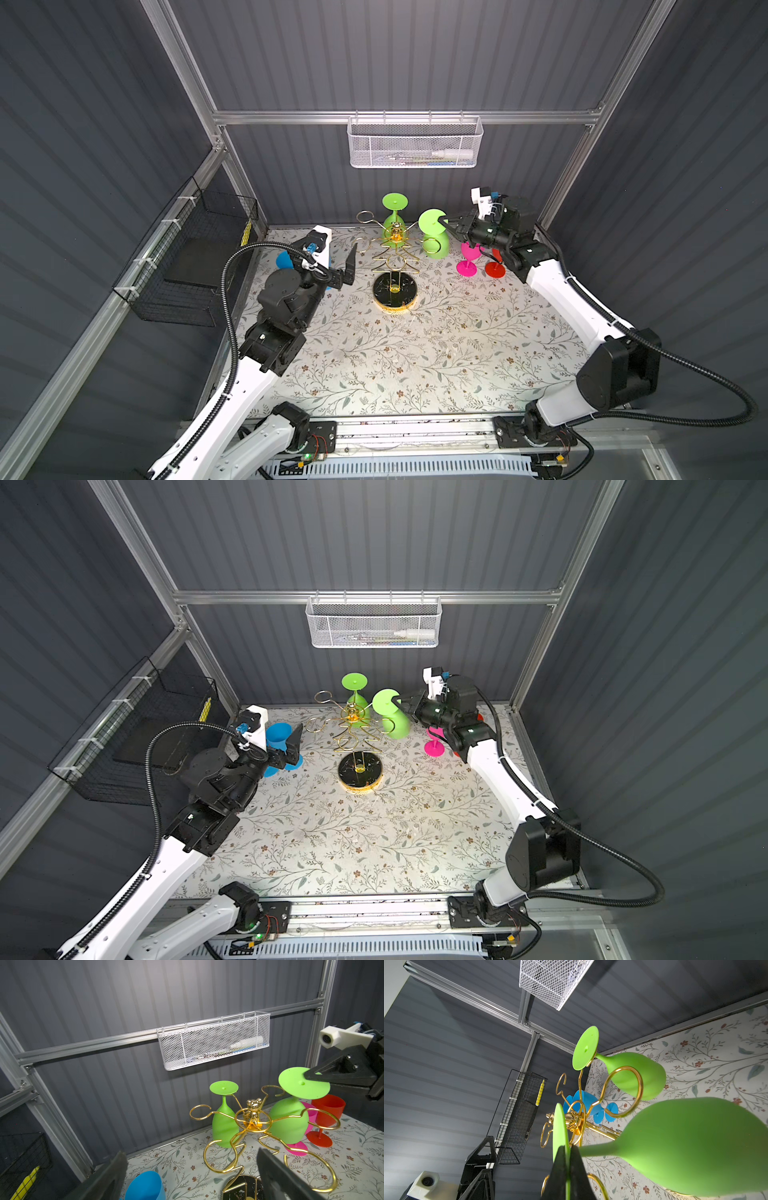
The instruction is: Take the wine glass off the wine glass rack
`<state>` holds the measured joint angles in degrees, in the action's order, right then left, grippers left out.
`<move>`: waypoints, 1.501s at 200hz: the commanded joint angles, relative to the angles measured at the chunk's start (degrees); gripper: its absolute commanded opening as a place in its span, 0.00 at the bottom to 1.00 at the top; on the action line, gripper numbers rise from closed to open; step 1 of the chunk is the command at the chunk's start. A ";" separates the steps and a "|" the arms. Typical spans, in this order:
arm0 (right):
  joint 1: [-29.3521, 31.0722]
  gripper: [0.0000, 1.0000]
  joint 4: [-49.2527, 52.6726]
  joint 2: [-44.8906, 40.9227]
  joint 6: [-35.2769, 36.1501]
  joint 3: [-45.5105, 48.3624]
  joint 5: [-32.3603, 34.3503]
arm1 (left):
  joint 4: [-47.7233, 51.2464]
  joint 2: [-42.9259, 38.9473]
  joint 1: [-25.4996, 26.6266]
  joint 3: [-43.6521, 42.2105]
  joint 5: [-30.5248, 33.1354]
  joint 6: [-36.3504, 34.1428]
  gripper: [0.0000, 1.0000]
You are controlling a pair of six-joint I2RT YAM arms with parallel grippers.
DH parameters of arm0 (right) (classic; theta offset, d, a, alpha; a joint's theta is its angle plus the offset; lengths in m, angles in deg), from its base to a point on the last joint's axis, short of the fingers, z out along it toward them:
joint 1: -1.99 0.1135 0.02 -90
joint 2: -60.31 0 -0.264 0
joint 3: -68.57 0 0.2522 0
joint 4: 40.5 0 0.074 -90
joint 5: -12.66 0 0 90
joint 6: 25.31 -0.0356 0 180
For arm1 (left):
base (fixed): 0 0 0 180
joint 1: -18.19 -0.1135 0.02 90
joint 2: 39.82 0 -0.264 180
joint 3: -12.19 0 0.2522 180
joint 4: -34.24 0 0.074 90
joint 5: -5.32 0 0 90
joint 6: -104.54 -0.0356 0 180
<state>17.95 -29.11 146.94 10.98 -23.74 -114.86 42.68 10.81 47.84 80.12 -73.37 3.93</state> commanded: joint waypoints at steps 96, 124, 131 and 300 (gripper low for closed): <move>-4.72 0.00 2.15 -14.09 3.02 -0.18 -5.39 | -15.66 13.19 0.12 2.08 -38.23 -9.75 0.92; -4.33 0.00 1.27 -14.41 2.15 -1.87 -8.82 | -22.45 17.07 0.73 1.99 -41.01 -10.22 0.92; -4.07 0.00 1.02 -14.39 1.95 -2.27 -9.74 | -23.82 18.06 0.99 2.25 -41.51 -10.59 0.92; 3.08 0.00 -10.41 -15.47 -8.62 -1.56 -17.21 | -32.91 34.50 5.77 12.19 -37.59 -16.38 0.93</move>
<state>20.51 -32.83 132.78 6.43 -26.38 -129.87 12.65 44.58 53.15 90.44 -111.71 -12.27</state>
